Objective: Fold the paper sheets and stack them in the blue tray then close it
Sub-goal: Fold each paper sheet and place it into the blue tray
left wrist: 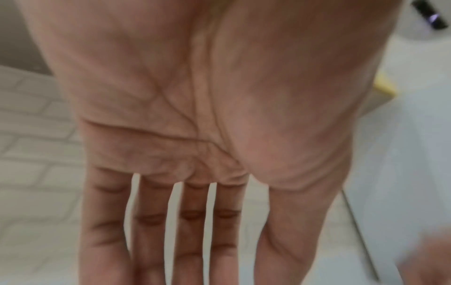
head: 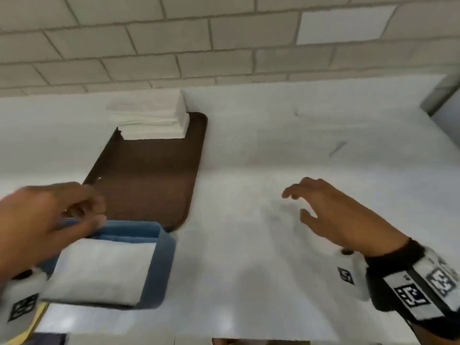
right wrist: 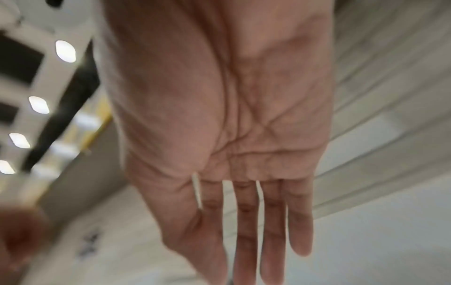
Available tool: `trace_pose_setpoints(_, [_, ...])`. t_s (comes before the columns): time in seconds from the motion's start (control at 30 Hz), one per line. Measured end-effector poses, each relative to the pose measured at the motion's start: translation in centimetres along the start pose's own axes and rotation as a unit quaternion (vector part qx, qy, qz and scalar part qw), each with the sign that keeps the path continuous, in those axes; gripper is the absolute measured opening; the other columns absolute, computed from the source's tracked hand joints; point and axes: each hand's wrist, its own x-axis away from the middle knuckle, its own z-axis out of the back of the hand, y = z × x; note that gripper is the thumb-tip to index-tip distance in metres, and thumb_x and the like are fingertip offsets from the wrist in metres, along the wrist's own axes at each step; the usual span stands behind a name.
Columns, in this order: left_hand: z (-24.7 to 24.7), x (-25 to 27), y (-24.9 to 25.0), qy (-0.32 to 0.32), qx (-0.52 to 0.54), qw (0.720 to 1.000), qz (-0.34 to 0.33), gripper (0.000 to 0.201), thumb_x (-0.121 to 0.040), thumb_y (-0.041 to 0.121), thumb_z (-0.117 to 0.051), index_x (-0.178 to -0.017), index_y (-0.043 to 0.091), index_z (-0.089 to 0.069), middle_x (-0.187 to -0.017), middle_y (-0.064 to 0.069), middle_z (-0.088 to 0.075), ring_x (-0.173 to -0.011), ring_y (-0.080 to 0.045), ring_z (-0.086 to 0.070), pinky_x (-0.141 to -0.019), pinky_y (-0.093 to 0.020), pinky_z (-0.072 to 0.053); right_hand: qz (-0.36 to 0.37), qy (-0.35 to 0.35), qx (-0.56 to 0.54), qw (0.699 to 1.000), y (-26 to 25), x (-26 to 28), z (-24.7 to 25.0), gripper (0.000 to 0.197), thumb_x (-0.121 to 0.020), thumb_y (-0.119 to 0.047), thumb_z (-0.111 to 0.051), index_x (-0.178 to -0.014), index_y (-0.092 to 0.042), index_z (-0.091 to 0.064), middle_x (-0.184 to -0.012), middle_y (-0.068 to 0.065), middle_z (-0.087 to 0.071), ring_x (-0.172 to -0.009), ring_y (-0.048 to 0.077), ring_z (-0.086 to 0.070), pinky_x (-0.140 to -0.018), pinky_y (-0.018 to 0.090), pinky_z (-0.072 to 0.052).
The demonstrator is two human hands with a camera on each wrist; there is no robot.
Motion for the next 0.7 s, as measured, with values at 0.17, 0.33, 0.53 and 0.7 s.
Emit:
trace_pose_setpoints(0.17, [2.5,-5.2,18.2,0.023,0.07,0.989,-0.131,0.019,-0.086,0.066,-0.057,-0.095,0.05,-0.063,-0.093,0.03,-0.066,-0.079,0.009,-0.064,-0.067,-0.011,-0.049,-0.254,-0.08,0.166,0.949,14.5,6.4,1.1,0.054,-0.086,-0.032,-0.06,-0.135,-0.034,-0.037,-0.131,-0.004,-0.039,-0.12,0.02,-0.038,-0.097,0.034,-0.035])
trace_pose_setpoints(0.33, [-6.1,-12.3,33.2,-0.099,0.075,0.954,-0.273,0.012,-0.095,0.042,-0.06,-0.103,0.037,-0.067,-0.095,0.021,-0.066,-0.09,0.002,-0.063,-0.081,-0.024,-0.053,-0.217,-0.038,0.042,0.974,19.2,9.2,0.0,0.045,-0.087,-0.016,-0.062,-0.128,-0.027,-0.046,-0.122,-0.004,-0.038,-0.106,0.015,-0.038,-0.086,0.031,-0.046])
trace_pose_setpoints(0.53, [-17.5,-16.2,41.9,-0.161,-0.034,0.929,-0.332,0.035,-0.097,0.043,-0.057,-0.129,0.028,-0.057,-0.125,0.009,-0.058,-0.115,-0.016,-0.053,-0.091,-0.031,-0.044,-0.156,0.026,0.029,0.987,21.5,9.5,0.2,0.024,-0.096,-0.016,-0.052,-0.118,-0.021,-0.06,-0.115,-0.002,-0.057,-0.105,0.016,-0.052,-0.084,0.025,-0.044])
trace_pose_setpoints(0.7, [-19.5,-16.2,43.3,-0.133,-0.102,0.922,-0.35,0.023,-0.099,0.039,-0.055,-0.117,0.025,-0.059,-0.118,0.005,-0.059,-0.112,-0.02,-0.053,-0.086,-0.032,-0.037,-0.113,0.113,0.026,0.987,22.5,11.1,1.8,0.026,-0.103,-0.03,-0.04,-0.108,-0.022,-0.064,-0.099,-0.007,-0.059,-0.093,0.012,-0.055,-0.077,0.03,-0.049])
